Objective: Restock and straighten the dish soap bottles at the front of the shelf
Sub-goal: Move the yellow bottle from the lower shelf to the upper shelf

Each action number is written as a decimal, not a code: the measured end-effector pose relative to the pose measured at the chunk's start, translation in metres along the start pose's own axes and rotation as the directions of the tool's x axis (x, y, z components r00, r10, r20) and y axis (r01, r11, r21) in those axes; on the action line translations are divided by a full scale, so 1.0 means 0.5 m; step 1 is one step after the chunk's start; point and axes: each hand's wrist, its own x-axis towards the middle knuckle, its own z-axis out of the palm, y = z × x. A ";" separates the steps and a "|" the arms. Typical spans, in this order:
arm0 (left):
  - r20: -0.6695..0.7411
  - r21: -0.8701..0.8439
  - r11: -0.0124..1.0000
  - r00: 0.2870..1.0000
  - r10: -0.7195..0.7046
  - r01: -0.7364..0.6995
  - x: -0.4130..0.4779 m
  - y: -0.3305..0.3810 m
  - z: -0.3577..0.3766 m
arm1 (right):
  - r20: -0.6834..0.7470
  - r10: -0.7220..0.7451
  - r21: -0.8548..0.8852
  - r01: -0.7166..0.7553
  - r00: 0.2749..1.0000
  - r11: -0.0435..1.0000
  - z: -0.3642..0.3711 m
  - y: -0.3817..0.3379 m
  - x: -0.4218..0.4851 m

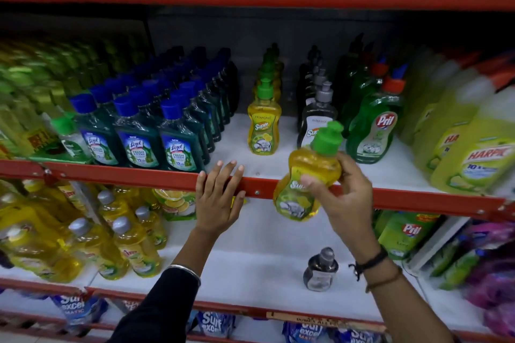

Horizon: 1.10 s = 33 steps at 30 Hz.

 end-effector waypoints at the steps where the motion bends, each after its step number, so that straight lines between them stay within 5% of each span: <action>1: -0.005 0.001 1.000 1.000 -0.002 0.002 0.000 0.000 0.002 | -0.019 -0.033 -0.017 0.033 0.999 0.999 0.004 -0.011 0.024; 24: -0.139 0.066 0.997 0.990 0.037 -0.028 0.002 -0.002 0.027 | 0.055 0.035 -0.387 -0.011 0.998 0.922 0.110 0.122 0.152; 30: -0.140 0.056 0.998 0.990 0.029 -0.022 -0.001 0.001 0.025 | -0.208 -0.107 -0.197 0.065 0.972 0.978 0.038 0.092 0.023; 33: -0.154 0.051 0.999 0.988 0.024 -0.017 -0.002 0.002 0.028 | -0.202 -0.096 -0.213 0.052 0.975 0.976 -0.016 0.135 -0.082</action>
